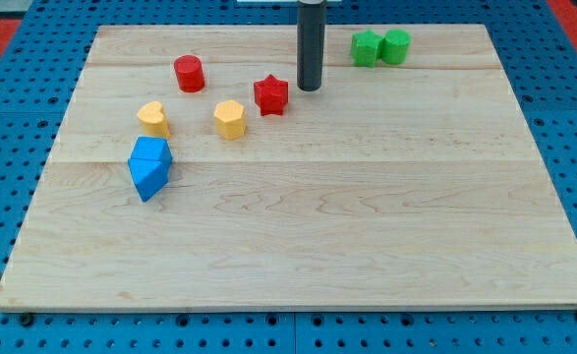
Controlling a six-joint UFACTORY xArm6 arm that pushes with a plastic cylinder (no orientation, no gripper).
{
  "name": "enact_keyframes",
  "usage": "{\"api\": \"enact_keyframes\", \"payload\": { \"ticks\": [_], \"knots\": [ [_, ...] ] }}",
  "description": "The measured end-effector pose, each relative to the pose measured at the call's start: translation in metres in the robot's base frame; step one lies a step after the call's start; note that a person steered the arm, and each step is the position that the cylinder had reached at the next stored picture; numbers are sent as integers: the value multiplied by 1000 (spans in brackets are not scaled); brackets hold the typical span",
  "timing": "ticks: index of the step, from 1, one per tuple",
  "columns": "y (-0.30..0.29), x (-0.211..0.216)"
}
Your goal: Push the red star slightly down and right a bit
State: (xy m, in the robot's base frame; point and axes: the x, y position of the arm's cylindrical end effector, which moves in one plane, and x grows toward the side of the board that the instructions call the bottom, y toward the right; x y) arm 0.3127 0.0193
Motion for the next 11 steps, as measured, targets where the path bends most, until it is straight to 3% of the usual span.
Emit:
{"api": "enact_keyframes", "payload": {
  "ticks": [2, 5, 7, 9, 11],
  "knots": [
    [-76, -5],
    [-110, 6],
    [-23, 37],
    [4, 35],
    [19, 78]
  ]
}}
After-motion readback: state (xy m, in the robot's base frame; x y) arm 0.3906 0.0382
